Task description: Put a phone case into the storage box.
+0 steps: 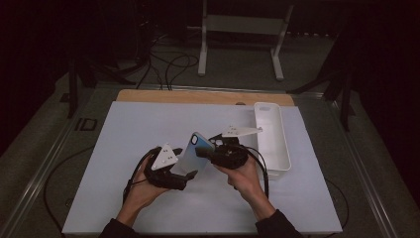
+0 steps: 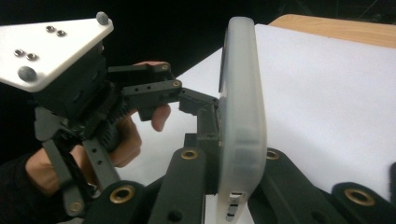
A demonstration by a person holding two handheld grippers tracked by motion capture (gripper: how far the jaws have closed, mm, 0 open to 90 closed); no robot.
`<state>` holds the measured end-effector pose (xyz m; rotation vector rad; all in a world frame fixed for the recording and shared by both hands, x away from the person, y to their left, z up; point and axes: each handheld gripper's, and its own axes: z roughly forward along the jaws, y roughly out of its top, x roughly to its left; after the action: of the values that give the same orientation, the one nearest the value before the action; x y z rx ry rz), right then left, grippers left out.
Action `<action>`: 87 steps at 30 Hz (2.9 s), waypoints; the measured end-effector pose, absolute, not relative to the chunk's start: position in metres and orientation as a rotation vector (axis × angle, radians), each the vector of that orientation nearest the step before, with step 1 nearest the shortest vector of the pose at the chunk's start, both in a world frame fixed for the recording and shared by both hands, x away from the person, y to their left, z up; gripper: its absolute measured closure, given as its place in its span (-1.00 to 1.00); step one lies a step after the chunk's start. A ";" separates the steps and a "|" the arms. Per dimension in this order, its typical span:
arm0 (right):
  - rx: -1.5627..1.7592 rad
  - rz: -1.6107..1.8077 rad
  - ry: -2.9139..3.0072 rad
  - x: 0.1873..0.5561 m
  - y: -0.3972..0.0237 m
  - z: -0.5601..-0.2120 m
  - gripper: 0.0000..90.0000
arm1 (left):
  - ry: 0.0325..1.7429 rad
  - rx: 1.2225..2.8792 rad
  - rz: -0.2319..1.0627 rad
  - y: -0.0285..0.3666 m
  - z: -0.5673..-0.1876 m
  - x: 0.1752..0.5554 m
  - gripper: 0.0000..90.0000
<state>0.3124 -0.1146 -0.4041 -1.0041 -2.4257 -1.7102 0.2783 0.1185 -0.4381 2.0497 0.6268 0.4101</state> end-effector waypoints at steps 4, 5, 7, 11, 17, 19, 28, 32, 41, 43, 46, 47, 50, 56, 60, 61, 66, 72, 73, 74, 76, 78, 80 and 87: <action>-0.990 -1.723 -2.450 0.312 -0.118 -0.401 0.93 | 0.635 2.042 0.373 0.121 -0.437 0.280 -0.75; -0.983 -1.729 -2.458 0.313 -0.119 -0.401 0.93 | 0.638 2.037 0.356 0.122 -0.437 0.280 -0.77; -0.978 -1.741 -2.457 0.313 -0.122 -0.399 0.93 | 0.644 2.032 0.331 0.123 -0.437 0.281 -0.83; -0.950 -1.763 -2.457 0.312 -0.125 -0.395 0.93 | 0.641 2.032 0.282 0.123 -0.439 0.283 -0.93; -0.848 -1.791 -2.463 0.310 -0.128 -0.388 0.93 | 0.629 2.018 0.221 0.122 -0.441 0.284 -0.97; -0.808 -1.803 -2.468 0.308 -0.127 -0.385 0.93 | 0.619 2.014 0.198 0.122 -0.441 0.284 -0.97; -0.591 -1.803 -2.461 0.304 -0.120 -0.378 0.93 | 0.552 1.995 0.101 0.120 -0.443 0.282 -0.76; -0.509 -1.776 -2.468 0.303 -0.114 -0.378 0.93 | 0.522 1.992 0.073 0.120 -0.443 0.281 -0.56; -0.469 -1.739 -2.538 0.306 -0.115 -0.378 0.90 | 0.487 1.991 0.047 0.124 -0.443 0.281 0.25; -0.452 -1.732 -2.545 0.309 -0.118 -0.376 0.85 | 0.474 1.999 0.038 0.123 -0.443 0.281 0.40; -0.436 -1.736 -2.565 0.310 -0.119 -0.376 0.69 | 0.460 2.008 0.023 0.122 -0.444 0.281 0.59; -0.436 -1.735 -2.577 0.311 -0.120 -0.376 0.62 | 0.460 2.008 0.023 0.122 -0.444 0.281 0.65; -0.442 -1.745 -2.594 0.311 -0.121 -0.375 0.39 | 0.441 1.994 -0.003 0.121 -0.444 0.281 0.84; -0.533 -1.754 -2.669 0.308 -0.117 -0.376 -0.07 | 0.467 1.980 0.040 0.120 -0.444 0.280 0.92; -0.626 -1.727 -2.711 0.307 -0.116 -0.379 -0.34 | 0.483 1.973 0.069 0.121 -0.442 0.280 0.92; -0.626 -1.727 -2.711 0.307 -0.116 -0.379 -0.34 | 0.492 1.971 0.081 0.122 -0.442 0.280 0.92; -0.703 -1.728 -2.710 0.306 -0.117 -0.382 -0.52 | 0.538 1.966 0.144 0.124 -0.441 0.280 0.92; -0.770 -1.732 -2.717 0.305 -0.119 -0.383 -0.63 | 0.579 1.955 0.211 0.126 -0.440 0.280 0.92; -0.780 -1.731 -2.720 0.305 -0.119 -0.383 -0.65 | 0.589 1.953 0.221 0.126 -0.439 0.280 0.92; -0.785 -1.728 -2.722 0.305 -0.119 -0.383 -0.66 | 0.594 1.952 0.221 0.126 -0.439 0.280 0.92; -0.796 -1.732 -2.718 0.305 -0.120 -0.383 -0.69 | 0.612 1.952 0.246 0.126 -0.439 0.280 0.92; -0.819 -1.746 -2.711 0.304 -0.120 -0.384 -0.70 | 0.622 1.953 0.259 0.125 -0.439 0.280 0.92; -0.836 -1.760 -2.699 0.305 -0.121 -0.384 -0.72 | 0.638 1.951 0.263 0.125 -0.439 0.280 0.92; -0.917 -1.789 -2.663 0.305 -0.119 -0.382 -0.75 | 0.695 1.939 0.315 0.126 -0.440 0.280 0.92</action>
<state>0.3046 -0.1186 -0.3824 -0.9174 -2.6634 -1.7894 0.2804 0.1256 -0.4399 1.9395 0.6954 0.3149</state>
